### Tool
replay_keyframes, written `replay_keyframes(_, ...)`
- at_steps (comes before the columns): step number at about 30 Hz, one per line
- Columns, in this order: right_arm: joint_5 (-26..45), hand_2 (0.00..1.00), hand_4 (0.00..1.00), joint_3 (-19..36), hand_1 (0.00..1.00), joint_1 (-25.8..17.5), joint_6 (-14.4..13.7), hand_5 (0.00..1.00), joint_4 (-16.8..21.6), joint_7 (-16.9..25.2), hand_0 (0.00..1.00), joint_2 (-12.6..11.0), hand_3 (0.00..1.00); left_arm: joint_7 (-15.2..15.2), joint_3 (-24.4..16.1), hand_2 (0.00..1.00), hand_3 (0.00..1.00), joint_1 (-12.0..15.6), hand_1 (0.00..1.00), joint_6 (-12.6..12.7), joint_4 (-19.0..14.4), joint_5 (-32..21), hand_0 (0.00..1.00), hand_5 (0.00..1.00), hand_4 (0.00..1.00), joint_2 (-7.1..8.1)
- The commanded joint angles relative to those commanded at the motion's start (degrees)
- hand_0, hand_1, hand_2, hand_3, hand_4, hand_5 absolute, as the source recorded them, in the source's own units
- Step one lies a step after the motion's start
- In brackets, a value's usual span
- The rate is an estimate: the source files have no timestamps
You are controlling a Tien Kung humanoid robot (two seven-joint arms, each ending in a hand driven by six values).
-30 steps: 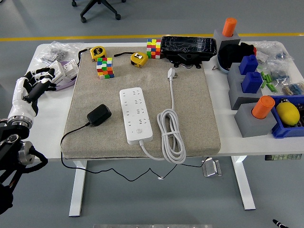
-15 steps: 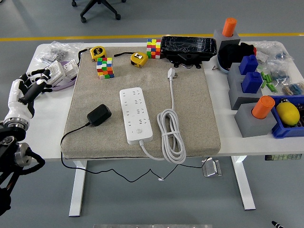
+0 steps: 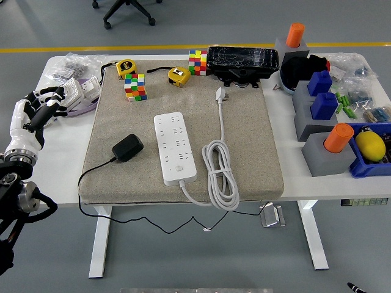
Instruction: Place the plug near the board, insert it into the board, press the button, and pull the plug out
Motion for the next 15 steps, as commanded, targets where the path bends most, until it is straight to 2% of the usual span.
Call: replay_keyframes(15,-0.1,0.649,0.947,0.1,0.641,0.4,0.0,0.497,0.0,0.0,0.603,-0.1,0.553,0.1,0.4,0.476,0.534,-0.4,0.374,-0.1,-0.6,-0.2,0.353,0.312,0.774,0.44)
